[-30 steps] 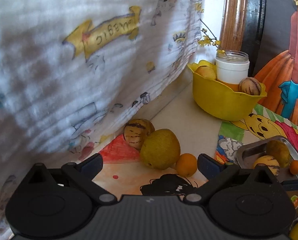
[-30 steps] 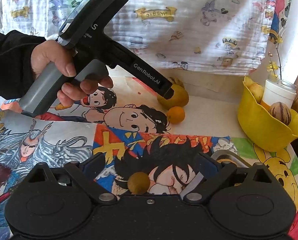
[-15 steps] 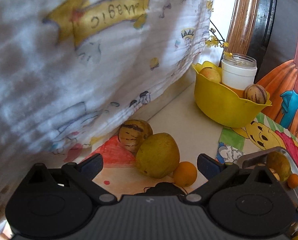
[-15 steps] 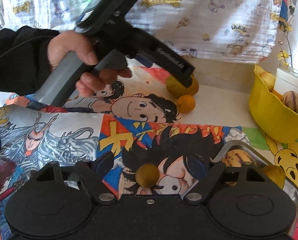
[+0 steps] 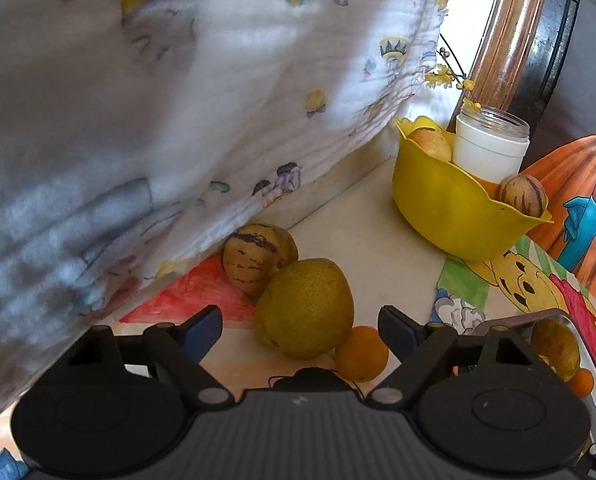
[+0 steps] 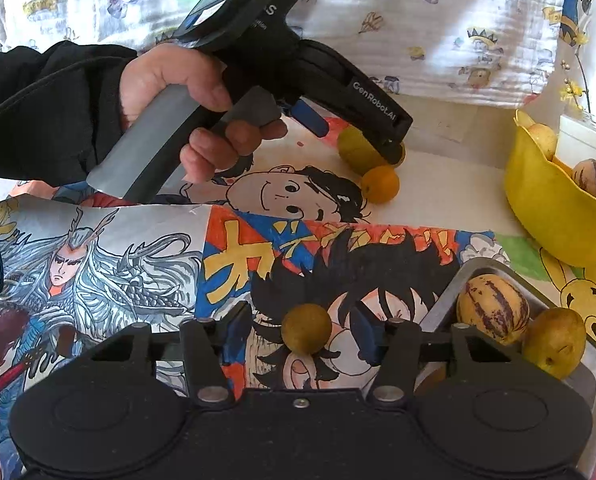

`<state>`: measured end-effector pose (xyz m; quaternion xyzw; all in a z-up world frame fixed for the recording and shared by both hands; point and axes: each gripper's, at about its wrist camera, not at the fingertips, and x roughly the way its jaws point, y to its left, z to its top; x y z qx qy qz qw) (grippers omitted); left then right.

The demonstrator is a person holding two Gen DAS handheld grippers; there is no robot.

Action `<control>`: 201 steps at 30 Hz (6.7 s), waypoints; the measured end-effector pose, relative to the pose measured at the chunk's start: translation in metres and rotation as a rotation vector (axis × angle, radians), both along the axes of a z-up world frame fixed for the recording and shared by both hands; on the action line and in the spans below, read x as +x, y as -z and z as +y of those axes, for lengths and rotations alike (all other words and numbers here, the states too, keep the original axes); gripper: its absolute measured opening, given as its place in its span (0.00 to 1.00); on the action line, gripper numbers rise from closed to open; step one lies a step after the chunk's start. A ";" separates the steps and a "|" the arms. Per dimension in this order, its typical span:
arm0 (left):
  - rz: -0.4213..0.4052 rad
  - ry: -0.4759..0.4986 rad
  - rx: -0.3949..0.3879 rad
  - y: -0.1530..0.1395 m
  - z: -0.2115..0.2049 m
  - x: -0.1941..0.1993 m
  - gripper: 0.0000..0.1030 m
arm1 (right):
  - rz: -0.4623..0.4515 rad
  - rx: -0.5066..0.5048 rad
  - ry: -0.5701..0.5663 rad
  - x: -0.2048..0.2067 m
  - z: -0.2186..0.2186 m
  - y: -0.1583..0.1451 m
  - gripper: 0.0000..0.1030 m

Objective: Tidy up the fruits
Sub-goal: 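Reach the left tool to the small orange while the right tool reaches another brown fruit, then close the left tool on the orange while the right tool grasps the brown fruit, then carry the orange onto the tray while the right tool lowers the brown fruit there, then open the left tool to release the orange while the right tool releases the brown fruit, then reach the left tool to the striped melon while the right tool reaches the yellow pear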

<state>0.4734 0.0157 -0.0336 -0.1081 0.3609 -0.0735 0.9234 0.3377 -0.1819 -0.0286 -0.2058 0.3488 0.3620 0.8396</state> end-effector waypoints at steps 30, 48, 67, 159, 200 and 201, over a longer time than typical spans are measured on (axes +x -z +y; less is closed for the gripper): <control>0.080 0.016 -0.042 0.009 -0.023 -0.011 0.54 | -0.007 0.020 0.015 -0.002 0.000 0.003 0.36; 0.074 0.052 -0.019 0.010 -0.040 -0.010 0.31 | -0.015 0.055 0.057 -0.002 -0.003 0.005 0.28; 0.001 0.237 0.117 0.010 -0.041 -0.048 0.30 | -0.011 0.086 0.109 -0.010 -0.008 0.004 0.28; -0.084 0.310 0.086 -0.058 -0.111 -0.314 0.99 | -0.143 0.408 0.694 -0.231 -0.190 -0.050 0.99; -0.525 -0.107 0.532 -0.345 0.057 -0.298 1.00 | -0.371 0.381 0.214 -0.098 -0.042 -0.445 1.00; -0.537 -0.088 0.539 -0.330 0.055 -0.292 1.00 | -0.343 0.385 0.198 -0.081 -0.042 -0.426 1.00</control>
